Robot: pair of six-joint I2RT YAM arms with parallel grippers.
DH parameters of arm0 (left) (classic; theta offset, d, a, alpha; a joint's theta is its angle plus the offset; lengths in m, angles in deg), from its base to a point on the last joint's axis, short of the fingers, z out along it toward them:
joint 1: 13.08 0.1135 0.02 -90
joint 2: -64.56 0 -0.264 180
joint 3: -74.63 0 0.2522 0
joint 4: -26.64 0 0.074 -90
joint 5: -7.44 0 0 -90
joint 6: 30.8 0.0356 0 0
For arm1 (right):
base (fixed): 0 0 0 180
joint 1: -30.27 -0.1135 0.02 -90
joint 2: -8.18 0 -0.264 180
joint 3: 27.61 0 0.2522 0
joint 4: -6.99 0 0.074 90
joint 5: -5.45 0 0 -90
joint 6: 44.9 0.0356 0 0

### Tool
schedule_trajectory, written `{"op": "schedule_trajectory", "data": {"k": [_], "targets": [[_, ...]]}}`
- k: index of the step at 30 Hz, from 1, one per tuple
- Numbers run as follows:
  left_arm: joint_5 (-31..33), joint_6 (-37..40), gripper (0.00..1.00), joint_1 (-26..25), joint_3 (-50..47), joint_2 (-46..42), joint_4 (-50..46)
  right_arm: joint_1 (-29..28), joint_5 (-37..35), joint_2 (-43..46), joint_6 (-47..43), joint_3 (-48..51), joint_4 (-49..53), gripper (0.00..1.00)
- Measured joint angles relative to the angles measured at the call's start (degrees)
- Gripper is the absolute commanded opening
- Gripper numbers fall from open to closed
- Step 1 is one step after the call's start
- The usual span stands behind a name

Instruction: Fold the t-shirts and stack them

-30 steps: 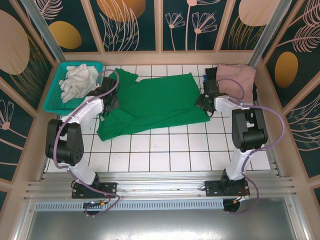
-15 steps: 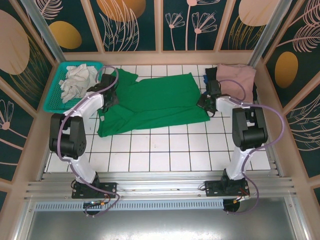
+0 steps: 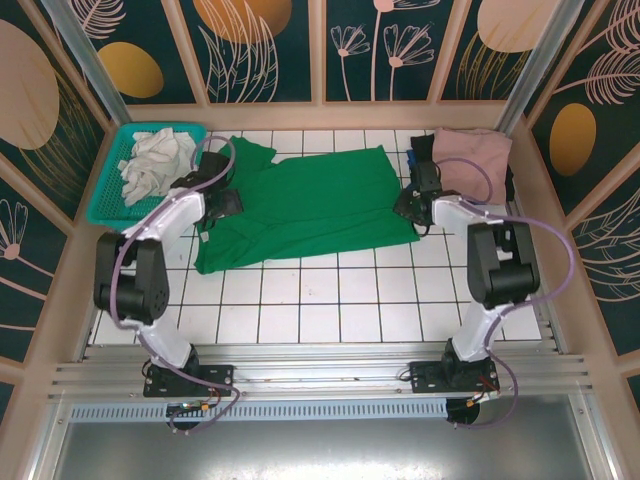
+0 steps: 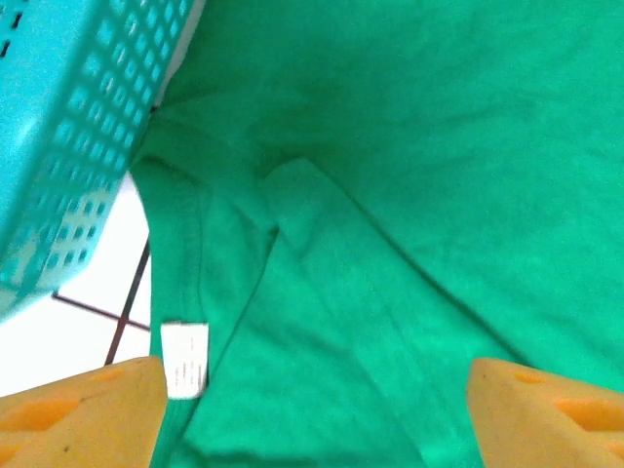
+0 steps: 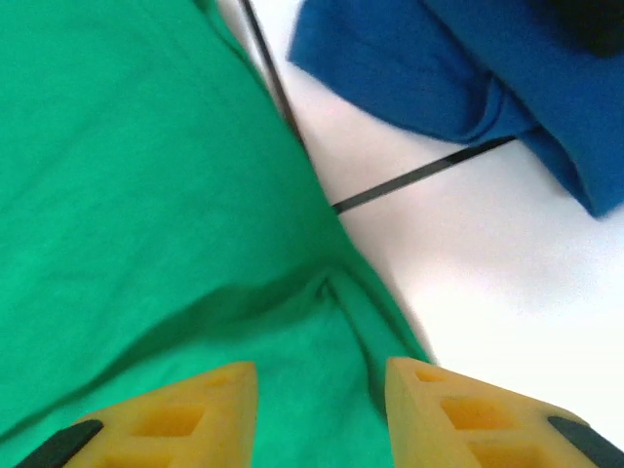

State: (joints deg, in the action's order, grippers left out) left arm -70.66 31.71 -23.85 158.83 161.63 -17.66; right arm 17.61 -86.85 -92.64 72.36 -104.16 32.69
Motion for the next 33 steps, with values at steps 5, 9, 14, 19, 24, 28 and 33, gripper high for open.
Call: {"op": "schedule_trajectory", "data": {"k": [5,9,14,19,24,28,33], "targets": [[-5.66,-2.51,0.78,-1.55,-12.85,-10.16,4.15,-7.54,0.76,1.57,-0.02,2.97,-1.84,0.31],[-9.73,-5.07,0.79,-5.44,-22.38,-9.68,7.58,-9.62,2.19,-1.64,0.50,7.10,-3.17,0.31],[-9.97,-7.34,0.67,-5.75,-28.33,-10.99,9.33,-7.63,3.06,0.09,2.03,11.23,-8.04,0.27],[-9.60,-7.89,0.47,-3.45,-29.07,-11.15,9.79,-5.79,4.37,3.87,3.69,16.17,-10.49,0.26],[-9.46,-7.30,0.42,-1.03,-29.07,-11.21,9.77,-5.75,4.35,7.96,5.14,19.93,-8.83,0.26],[-8.00,-7.02,0.22,0.28,-29.07,-11.67,9.27,-5.75,4.33,13.31,6.62,24.59,-6.93,0.26],[-5.95,-6.19,0.18,1.09,-29.09,-11.76,8.13,-5.75,4.28,20.55,8.52,28.50,-0.92,0.28]]}}
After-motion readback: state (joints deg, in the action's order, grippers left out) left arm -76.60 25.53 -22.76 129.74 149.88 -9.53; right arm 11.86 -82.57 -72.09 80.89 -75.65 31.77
